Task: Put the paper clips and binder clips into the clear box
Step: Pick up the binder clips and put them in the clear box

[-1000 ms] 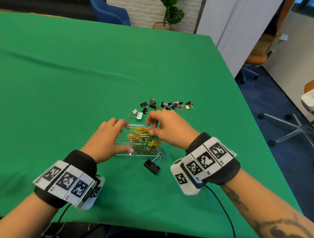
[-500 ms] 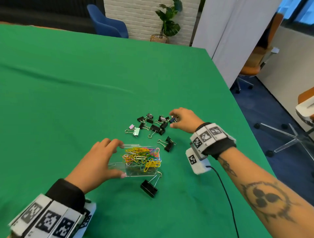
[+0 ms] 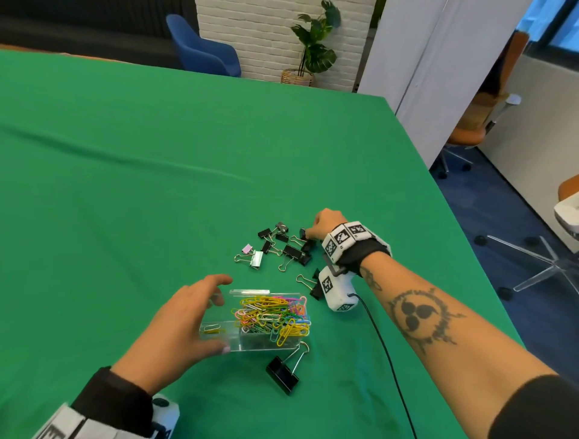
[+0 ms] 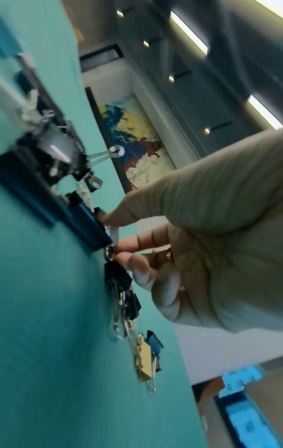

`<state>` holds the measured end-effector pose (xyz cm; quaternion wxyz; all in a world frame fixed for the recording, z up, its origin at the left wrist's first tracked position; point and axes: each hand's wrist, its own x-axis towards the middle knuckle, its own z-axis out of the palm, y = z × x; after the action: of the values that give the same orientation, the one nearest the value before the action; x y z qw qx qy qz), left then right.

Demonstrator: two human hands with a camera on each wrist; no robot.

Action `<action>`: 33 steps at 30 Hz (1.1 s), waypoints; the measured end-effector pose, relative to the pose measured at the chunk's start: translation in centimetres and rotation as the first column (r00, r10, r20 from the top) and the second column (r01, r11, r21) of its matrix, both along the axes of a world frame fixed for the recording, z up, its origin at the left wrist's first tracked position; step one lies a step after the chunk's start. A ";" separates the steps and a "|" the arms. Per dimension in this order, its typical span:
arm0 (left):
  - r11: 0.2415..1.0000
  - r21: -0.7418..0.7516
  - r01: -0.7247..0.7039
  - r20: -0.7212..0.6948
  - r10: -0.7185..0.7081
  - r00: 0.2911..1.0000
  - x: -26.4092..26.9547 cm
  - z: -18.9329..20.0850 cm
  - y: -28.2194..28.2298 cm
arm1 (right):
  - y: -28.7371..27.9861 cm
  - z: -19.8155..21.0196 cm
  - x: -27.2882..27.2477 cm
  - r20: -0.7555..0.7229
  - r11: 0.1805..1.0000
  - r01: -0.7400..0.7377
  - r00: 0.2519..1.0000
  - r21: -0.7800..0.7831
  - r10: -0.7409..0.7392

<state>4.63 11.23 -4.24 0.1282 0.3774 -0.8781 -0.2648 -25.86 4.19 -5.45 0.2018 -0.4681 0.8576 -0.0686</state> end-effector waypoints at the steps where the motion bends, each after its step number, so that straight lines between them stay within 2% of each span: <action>1: 1.000 -0.001 0.003 0.000 -0.003 1.000 0.0 0.0 0.0 | 0.3 0.3 -0.4 0.053 0.998 0.048 0.998 -0.031 -0.047; 4: 1.000 -0.005 0.008 0.002 -0.008 1.000 -0.2 0.1 0.1 | 2.7 2.4 -2.6 0.288 0.949 0.230 0.943 -0.214 -0.164; 5: 1.000 -0.005 0.010 0.008 -0.010 1.000 -0.3 0.2 0.2 | 4.2 3.2 -3.4 0.418 0.903 0.318 0.890 -0.288 -0.180; 7: 1.000 -0.010 0.024 0.022 -0.024 0.999 -0.8 0.2 0.3 | 7.7 4.6 -4.7 0.667 0.767 0.508 0.731 -0.393 -0.142; 8: 0.999 -0.013 0.036 0.024 -0.036 0.999 -1.1 0.2 0.4 | 9.6 5.1 -5.2 0.751 0.698 0.583 0.654 -0.417 -0.097; 10: 0.998 -0.010 0.064 0.028 -0.064 0.998 -2.0 0.2 0.6 | 13.3 5.4 -5.7 0.823 0.629 0.655 0.566 -0.419 -0.041; 12: 0.995 -0.014 0.096 0.049 -0.095 0.994 -3.1 0.3 0.8 | 16.3 5.2 -6.1 0.847 0.633 0.663 0.531 -0.399 -0.023; 14: 0.991 -0.027 0.127 0.085 -0.125 0.989 -4.3 0.5 1.2 | 18.3 4.8 -6.4 0.861 0.685 0.624 0.509 -0.375 0.007; 17: 0.988 -0.021 0.156 0.126 -0.152 0.980 -6.2 0.8 1.9 | 18.9 3.4 -6.7 0.852 0.757 0.554 0.524 -0.347 0.008; 19: 0.985 -0.008 0.171 0.145 -0.169 0.975 -7.3 1.1 2.4 | 17.7 2.7 -6.6 0.860 0.796 0.536 0.508 -0.283 -0.037; 23: 0.984 0.003 0.179 0.175 -0.176 0.969 -8.7 1.1 2.6 | 12.5 1.8 -6.6 0.906 0.841 0.524 0.409 -0.134 -0.110; 26: 0.985 0.005 0.173 0.176 -0.171 0.969 -9.0 0.9 2.5 | 9.1 2.1 -6.2 0.907 0.856 0.508 0.397 -0.094 -0.137; 29: 0.985 -0.001 0.172 0.175 -0.170 0.970 -9.0 0.7 2.6 | 7.5 1.8 -7.1 0.941 0.844 0.536 0.289 -0.007 -0.176; 30: 0.985 -0.003 0.171 0.175 -0.168 0.970 -8.9 0.7 2.6 | 7.2 1.7 -7.4 0.933 0.857 0.516 0.301 0.015 -0.197; 31: 0.985 -0.008 0.173 0.171 -0.170 0.971 -8.9 0.6 2.6 | 7.1 1.6 -7.7 0.878 0.895 0.446 0.424 0.011 -0.222; 32: 0.984 -0.012 0.178 0.164 -0.173 0.971 -9.0 0.6 2.6 | 7.0 1.5 -7.7 0.741 0.948 0.317 0.637 -0.001 -0.212; 33: 0.984 -0.012 0.180 0.160 -0.176 0.971 -9.0 0.5 2.6 | 6.9 1.3 -7.7 0.542 0.986 0.169 0.828 0.002 -0.143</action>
<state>-4.33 13.82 -3.71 0.0386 0.3153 -0.9192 -0.2329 -33.52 11.11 -4.12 0.4179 -0.3626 0.7995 -0.2336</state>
